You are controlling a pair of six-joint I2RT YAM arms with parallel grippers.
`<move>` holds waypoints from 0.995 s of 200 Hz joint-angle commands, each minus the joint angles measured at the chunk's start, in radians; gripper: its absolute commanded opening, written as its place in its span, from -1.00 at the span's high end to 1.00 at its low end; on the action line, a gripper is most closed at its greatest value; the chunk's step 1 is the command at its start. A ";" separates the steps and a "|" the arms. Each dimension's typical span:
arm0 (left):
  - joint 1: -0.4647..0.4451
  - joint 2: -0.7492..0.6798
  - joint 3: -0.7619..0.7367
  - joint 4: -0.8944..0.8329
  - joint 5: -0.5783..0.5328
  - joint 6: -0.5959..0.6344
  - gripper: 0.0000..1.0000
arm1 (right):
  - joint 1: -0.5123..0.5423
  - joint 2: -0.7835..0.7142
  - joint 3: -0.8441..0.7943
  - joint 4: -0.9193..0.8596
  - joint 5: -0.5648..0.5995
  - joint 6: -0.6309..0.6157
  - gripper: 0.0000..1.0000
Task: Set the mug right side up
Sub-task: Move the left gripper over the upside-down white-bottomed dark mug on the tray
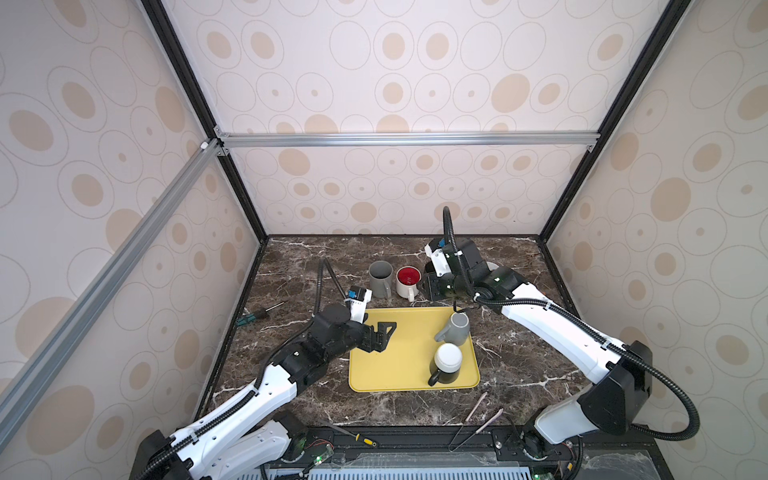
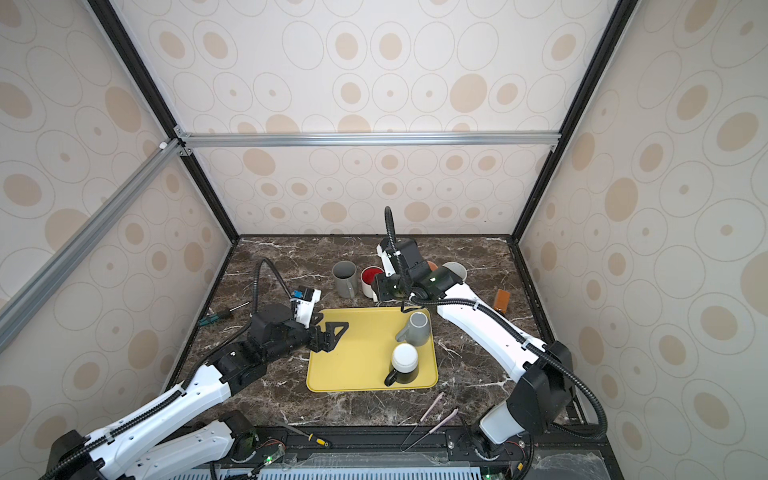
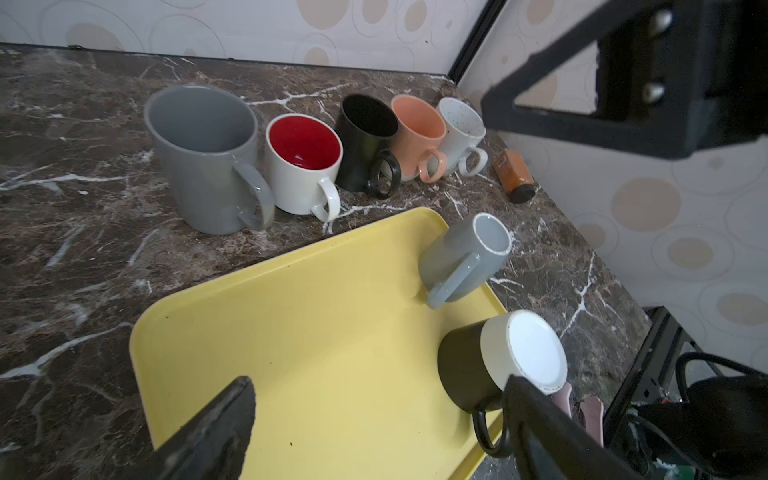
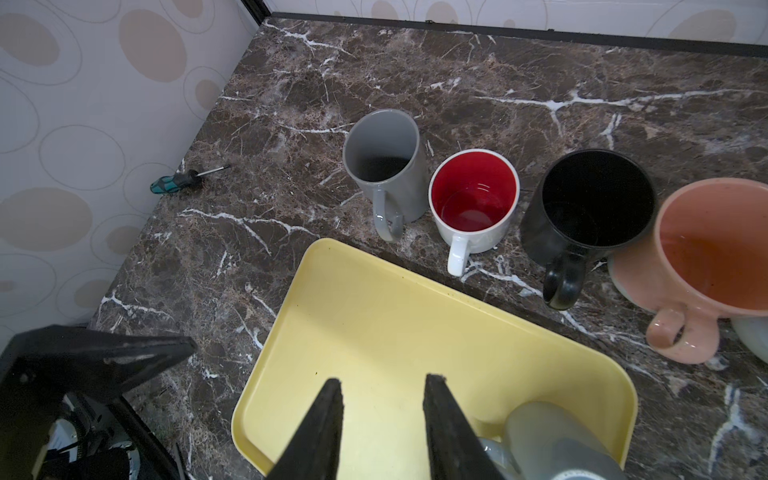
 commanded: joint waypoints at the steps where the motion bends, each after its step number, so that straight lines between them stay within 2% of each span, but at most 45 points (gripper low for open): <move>1: -0.076 0.045 0.021 -0.044 -0.054 0.059 -0.84 | -0.015 -0.013 -0.027 -0.007 -0.012 0.003 0.29; 40: -0.170 0.107 0.057 -0.088 -0.076 0.091 -0.61 | -0.059 -0.022 -0.065 -0.004 0.014 0.046 0.30; 84: -0.257 0.152 0.093 -0.120 -0.121 0.091 -0.23 | -0.103 -0.031 -0.120 0.016 0.010 0.088 0.31; 151: -0.392 0.287 0.151 -0.094 -0.152 0.061 -0.12 | -0.124 -0.065 -0.177 0.039 0.054 0.116 0.31; 199: -0.444 0.401 0.214 -0.069 -0.147 0.068 0.01 | -0.156 -0.099 -0.233 0.060 0.059 0.135 0.31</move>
